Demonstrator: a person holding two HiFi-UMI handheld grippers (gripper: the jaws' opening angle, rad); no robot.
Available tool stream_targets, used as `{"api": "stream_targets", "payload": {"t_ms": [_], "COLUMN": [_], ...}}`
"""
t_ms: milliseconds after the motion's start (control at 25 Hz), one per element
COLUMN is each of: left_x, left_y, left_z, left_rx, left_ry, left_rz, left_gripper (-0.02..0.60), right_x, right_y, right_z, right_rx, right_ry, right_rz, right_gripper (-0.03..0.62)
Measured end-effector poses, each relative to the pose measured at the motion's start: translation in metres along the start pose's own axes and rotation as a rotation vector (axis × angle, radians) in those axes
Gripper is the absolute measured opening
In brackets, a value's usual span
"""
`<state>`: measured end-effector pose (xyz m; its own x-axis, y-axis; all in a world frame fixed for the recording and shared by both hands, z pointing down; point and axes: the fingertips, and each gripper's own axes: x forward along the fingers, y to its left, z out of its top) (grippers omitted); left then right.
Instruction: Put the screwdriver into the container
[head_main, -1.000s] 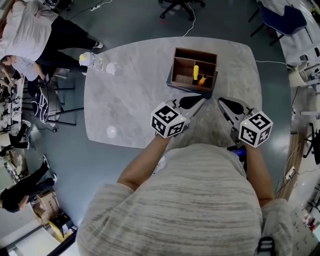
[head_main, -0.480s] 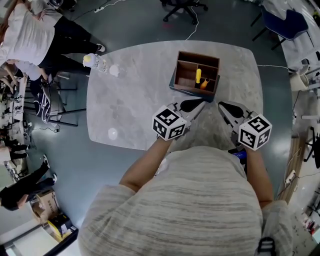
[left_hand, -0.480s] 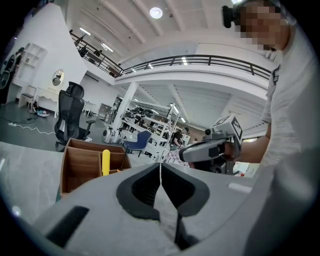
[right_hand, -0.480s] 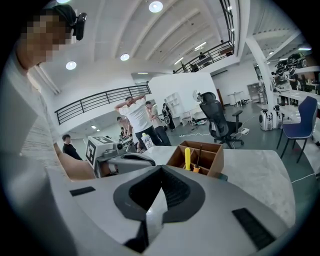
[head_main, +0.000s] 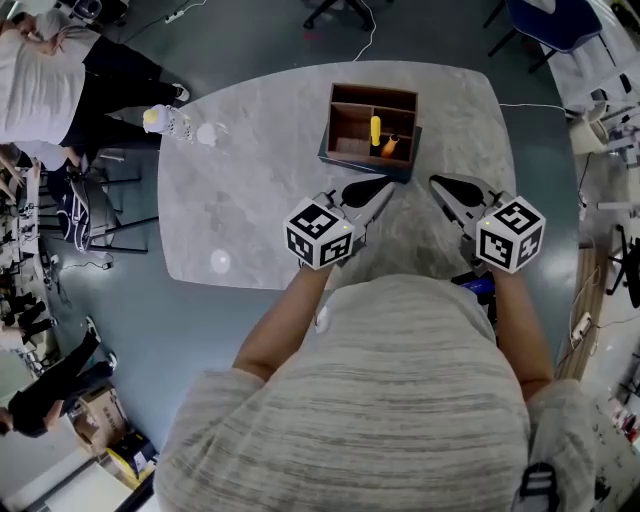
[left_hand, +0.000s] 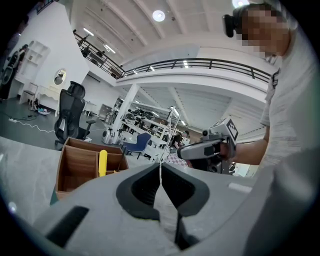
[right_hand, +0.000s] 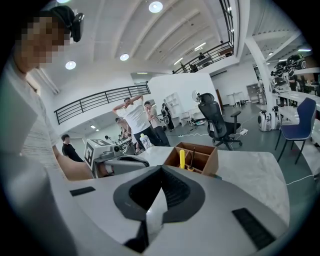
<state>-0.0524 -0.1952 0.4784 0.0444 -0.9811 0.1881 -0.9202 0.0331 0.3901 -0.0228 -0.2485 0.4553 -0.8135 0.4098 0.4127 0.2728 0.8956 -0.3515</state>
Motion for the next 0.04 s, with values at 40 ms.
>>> {"api": "stream_targets", "payload": {"t_ms": [40], "left_x": [0.0002], "left_y": [0.0008], "left_z": [0.0009], "left_rx": [-0.002], "left_ry": [-0.005], "left_rz": [0.003], "left_gripper": [0.023], "right_x": [-0.0006], "right_y": [-0.0015], "right_z": [0.0005], "right_rx": [-0.002], "right_ry": [0.000], "right_rz": [0.002], "right_gripper": [0.011]}}
